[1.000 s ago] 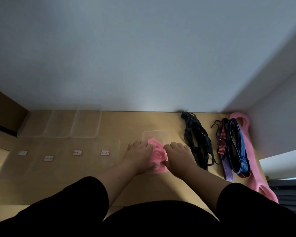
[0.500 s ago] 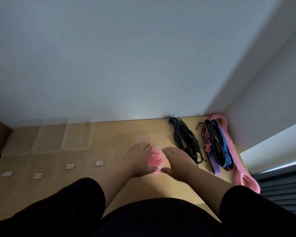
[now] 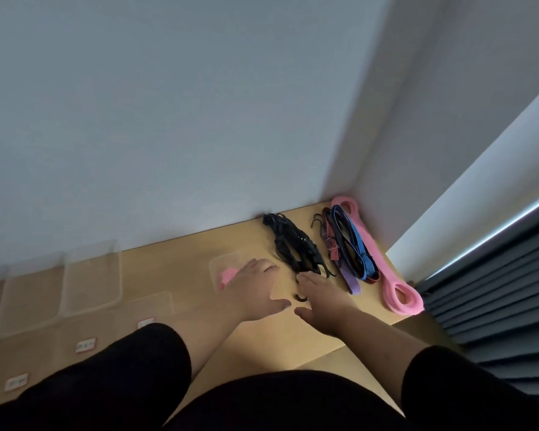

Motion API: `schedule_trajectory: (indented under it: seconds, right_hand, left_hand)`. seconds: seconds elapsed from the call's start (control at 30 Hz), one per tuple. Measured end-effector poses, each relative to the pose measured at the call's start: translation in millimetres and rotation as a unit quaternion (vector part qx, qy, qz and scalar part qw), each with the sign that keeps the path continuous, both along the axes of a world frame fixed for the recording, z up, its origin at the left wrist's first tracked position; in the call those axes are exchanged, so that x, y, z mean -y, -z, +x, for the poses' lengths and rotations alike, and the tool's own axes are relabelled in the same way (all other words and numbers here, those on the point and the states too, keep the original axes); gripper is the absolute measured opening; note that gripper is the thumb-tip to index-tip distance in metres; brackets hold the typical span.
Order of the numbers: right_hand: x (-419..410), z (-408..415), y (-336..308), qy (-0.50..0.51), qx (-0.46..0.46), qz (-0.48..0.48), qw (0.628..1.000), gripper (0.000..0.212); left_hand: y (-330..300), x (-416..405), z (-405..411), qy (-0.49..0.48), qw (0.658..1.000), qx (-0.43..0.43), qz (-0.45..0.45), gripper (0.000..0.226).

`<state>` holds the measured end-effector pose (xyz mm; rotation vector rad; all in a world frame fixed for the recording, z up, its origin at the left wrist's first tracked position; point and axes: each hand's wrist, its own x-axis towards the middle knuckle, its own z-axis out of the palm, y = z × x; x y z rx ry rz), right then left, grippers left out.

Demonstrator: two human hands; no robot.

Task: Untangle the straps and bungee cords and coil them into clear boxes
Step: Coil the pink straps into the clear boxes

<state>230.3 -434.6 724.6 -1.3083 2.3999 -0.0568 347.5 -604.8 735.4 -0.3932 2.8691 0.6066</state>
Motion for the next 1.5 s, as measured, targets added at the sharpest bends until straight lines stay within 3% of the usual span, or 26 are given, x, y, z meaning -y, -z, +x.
schedule_trajectory:
  seconds: [0.23, 0.5, 0.73, 0.83, 1.0, 1.1, 1.23, 1.5]
  right_hand:
    - [-52.2, -52.1, -1.8, 0.039, 0.007, -0.003, 0.999, 0.076]
    - [-125.9, -136.4, 3.0, 0.060, 0.011, 0.023, 0.998, 0.071]
    - [-176.9, -187.1, 10.1, 0.059, 0.038, 0.036, 0.997, 0.067]
    - [-193.5, -196.9, 18.3, 0.031, 0.030, 0.025, 0.999, 0.051]
    - [-214.7, -204.9, 31.4, -0.050, -0.009, 0.044, 0.998, 0.036]
    - [-220.8, -207.6, 36.3, -0.083, -0.024, 0.060, 0.994, 0.037]
    - [-224.2, -209.0, 42.0, -0.102, -0.038, 0.056, 0.992, 0.039]
    - [-224.2, -205.2, 45.3, -0.117, -0.066, 0.036, 0.990, 0.041]
  left_hand:
    - [-0.1, -48.2, -57.7, 0.063, 0.998, 0.001, -0.006, 0.085]
    - [9.4, -118.7, -141.5, 0.066, 0.997, 0.029, 0.020, 0.077]
    - [28.1, -166.7, -190.4, 0.102, 0.993, 0.050, 0.017, 0.055]
    - [39.3, -183.9, -202.2, 0.133, 0.990, 0.041, -0.001, 0.035]
    - [59.5, -211.8, -212.3, 0.184, 0.982, 0.044, -0.016, 0.027]
    - [65.1, -220.1, -215.3, 0.204, 0.978, 0.038, -0.015, 0.029]
    - [73.2, -226.0, -216.7, 0.228, 0.969, 0.027, -0.095, 0.030]
    - [80.3, -234.7, -214.5, 0.165, 0.981, -0.018, -0.102, 0.017]
